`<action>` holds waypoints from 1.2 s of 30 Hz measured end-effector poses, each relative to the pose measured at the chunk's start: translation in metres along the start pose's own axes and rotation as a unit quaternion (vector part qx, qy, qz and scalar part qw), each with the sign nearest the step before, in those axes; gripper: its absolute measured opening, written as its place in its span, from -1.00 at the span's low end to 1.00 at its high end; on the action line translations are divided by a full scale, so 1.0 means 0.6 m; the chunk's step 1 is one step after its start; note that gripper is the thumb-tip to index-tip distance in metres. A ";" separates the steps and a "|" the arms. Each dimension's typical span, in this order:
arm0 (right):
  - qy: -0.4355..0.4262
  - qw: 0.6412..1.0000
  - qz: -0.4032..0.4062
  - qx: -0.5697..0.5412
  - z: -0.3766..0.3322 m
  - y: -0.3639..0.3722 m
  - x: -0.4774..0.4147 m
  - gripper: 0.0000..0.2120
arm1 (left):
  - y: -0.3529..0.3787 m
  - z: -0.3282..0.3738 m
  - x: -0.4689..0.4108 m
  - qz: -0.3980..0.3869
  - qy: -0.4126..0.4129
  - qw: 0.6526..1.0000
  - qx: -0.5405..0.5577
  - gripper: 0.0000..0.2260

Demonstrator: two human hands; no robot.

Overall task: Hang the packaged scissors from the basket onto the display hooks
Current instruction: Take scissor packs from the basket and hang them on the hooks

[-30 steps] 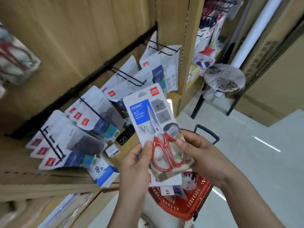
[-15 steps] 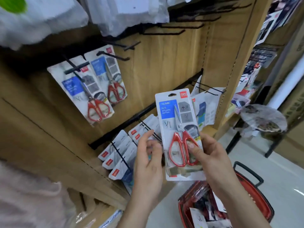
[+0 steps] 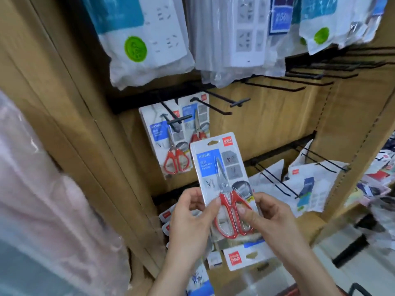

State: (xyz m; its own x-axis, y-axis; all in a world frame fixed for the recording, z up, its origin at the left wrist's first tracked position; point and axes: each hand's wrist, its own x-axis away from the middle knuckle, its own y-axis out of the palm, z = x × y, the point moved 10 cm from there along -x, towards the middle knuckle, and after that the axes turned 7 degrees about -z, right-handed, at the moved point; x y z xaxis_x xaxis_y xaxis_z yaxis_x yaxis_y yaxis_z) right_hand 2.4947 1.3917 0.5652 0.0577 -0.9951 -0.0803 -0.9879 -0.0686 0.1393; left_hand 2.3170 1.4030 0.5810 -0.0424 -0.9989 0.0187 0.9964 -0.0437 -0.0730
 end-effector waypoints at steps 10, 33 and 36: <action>-0.041 0.996 -0.020 0.080 -0.016 -0.013 -0.057 -0.87 | -0.032 0.007 0.004 0.098 0.006 0.994 0.049 -0.92; -0.099 0.980 -0.116 0.127 -0.079 -0.013 -0.063 -0.82 | -0.091 0.064 0.046 0.199 0.099 0.975 0.012 -0.65; -0.103 0.979 -0.108 0.139 -0.075 -0.006 -0.062 -0.84 | -0.085 0.065 0.032 0.182 0.094 0.979 0.002 -0.66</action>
State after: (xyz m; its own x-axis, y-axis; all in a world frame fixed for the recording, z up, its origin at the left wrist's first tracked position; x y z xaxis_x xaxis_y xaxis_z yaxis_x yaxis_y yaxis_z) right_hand 2.5028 1.4257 0.6124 0.2679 -0.9218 -0.2801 -0.9584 -0.2254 -0.1749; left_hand 2.2681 1.3869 0.6237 0.3033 -0.9335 -0.1912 0.9483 0.3154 -0.0361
